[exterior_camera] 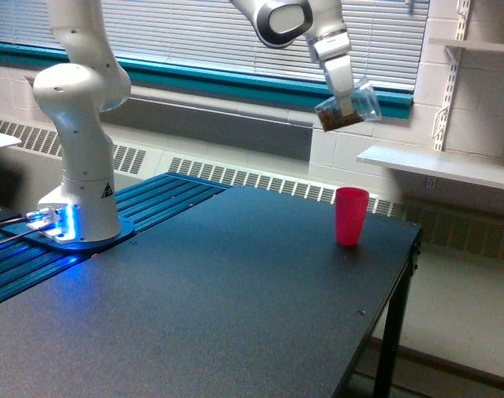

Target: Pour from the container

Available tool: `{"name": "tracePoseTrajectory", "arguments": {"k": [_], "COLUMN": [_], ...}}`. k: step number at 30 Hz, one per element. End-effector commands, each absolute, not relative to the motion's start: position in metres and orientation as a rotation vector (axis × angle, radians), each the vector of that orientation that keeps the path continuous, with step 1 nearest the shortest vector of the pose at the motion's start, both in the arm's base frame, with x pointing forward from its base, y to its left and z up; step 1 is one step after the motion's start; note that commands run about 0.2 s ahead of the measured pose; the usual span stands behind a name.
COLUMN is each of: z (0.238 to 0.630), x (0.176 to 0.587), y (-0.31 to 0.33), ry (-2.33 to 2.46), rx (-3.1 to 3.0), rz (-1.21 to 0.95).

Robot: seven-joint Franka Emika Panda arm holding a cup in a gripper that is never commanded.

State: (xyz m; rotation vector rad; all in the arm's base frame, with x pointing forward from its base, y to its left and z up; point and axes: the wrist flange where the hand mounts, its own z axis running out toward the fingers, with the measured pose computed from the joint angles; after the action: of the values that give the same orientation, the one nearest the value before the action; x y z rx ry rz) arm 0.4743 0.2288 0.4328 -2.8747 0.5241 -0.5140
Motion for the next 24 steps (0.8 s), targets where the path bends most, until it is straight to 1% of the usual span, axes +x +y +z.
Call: {"name": "tracePoseTrajectory", "arguments": {"k": [1,24], "z": [0.423,0.367], "x": [0.464,0.447], "y": [0.236,0.249], "ry": [0.543,0.503], "rx": [-2.873,-2.939], "rz": [-0.488,-0.282]}}
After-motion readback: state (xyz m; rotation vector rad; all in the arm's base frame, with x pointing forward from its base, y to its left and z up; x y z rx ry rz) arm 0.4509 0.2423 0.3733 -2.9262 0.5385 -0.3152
